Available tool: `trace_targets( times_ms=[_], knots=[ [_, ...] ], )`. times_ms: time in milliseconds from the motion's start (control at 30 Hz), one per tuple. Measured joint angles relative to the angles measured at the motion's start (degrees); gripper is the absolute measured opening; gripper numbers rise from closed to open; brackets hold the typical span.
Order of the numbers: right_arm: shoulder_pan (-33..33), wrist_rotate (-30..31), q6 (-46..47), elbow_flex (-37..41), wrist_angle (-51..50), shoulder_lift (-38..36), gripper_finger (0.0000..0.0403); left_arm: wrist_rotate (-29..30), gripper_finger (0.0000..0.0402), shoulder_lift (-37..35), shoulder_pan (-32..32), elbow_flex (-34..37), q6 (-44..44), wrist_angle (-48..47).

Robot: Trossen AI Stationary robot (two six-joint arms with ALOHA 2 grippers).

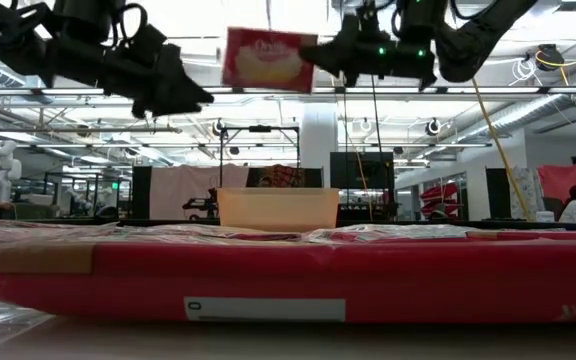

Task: Sort popcorn bags into baskets
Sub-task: Put the red popcorn bag into the orange bin

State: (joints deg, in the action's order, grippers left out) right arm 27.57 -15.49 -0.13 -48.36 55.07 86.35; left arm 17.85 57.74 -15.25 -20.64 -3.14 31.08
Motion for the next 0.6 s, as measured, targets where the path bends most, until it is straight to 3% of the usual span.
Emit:
trace_targets(
  times_ms=[133,300,600],
  knots=[
    [5.48,-2.24,0.52,-3.88,-9.30,0.44,0.0005,0.14,0.0283,0.07,0.59,0.00,-3.22,-3.48],
    [10.95,-4.31,0.94,-10.61,-25.91,3.01,0.0007,-0.29,0.0278,0.50,3.35,0.00,-3.27,-3.30],
    [15.04,-5.77,9.04,-11.61,-26.47,10.10,0.0008,-0.29,0.0232,0.50,6.39,0.00,-3.21,-2.39]
  ],
)
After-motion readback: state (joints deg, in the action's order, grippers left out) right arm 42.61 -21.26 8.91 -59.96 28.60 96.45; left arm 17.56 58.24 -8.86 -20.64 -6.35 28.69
